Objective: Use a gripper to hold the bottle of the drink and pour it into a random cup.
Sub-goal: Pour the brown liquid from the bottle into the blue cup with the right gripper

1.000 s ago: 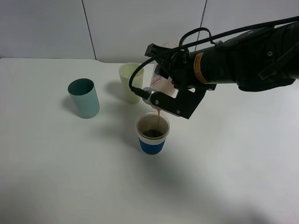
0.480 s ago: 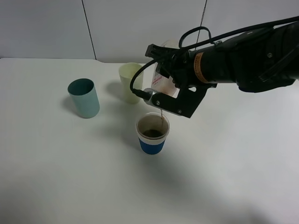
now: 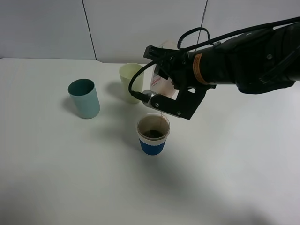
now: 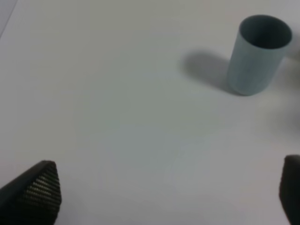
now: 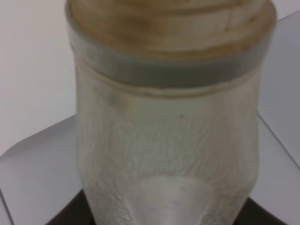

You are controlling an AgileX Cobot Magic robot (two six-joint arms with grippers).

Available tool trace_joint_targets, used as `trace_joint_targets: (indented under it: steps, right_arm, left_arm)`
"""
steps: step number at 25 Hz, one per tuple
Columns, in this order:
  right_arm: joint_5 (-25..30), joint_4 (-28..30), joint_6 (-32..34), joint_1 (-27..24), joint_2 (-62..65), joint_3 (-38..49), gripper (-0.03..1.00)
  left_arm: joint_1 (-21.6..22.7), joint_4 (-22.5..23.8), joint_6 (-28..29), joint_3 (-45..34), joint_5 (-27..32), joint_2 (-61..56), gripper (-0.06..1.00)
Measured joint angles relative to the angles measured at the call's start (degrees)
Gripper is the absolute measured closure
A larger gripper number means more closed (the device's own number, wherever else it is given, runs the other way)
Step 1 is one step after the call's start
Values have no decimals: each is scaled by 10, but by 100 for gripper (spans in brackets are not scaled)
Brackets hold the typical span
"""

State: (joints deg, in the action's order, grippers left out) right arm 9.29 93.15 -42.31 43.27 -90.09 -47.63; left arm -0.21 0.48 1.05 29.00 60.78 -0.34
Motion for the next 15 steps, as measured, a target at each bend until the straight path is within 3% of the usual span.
trace_joint_targets:
  steps: [15]
  right_arm:
    - [21, 27, 0, 36, 0, 0, 61]
  left_arm:
    - [0, 0, 0, 0, 0, 0, 2]
